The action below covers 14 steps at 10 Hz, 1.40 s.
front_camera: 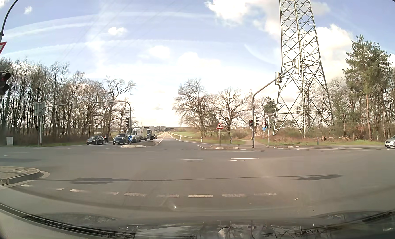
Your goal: Follow the waypoints while adhering to traffic rules and regulations
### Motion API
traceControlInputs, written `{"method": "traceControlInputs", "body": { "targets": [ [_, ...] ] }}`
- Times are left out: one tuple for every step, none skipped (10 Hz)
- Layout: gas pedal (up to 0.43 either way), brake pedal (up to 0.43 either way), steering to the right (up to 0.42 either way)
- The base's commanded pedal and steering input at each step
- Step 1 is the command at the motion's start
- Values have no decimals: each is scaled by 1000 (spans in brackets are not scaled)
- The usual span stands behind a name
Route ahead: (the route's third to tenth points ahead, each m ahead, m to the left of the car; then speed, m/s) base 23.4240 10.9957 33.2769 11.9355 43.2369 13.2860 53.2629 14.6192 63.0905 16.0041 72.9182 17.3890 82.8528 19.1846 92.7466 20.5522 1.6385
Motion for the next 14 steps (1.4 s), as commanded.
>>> {"method": "traceControlInputs", "body": {
  "targets": [
    [339, 0, -35],
    [350, 0, -40],
    [358, 0, -46],
    [358, 0, -51],
    [358, 0, -56],
    [358, 0, -61],
    [358, 0, -62],
    [358, 0, -62],
    [370, 0, -62],
    [378, 0, -62],
    [378, 0, -62],
    [378, 0, -62],
    [378, 0, -62],
    [378, 0, -61]
  ]
}}
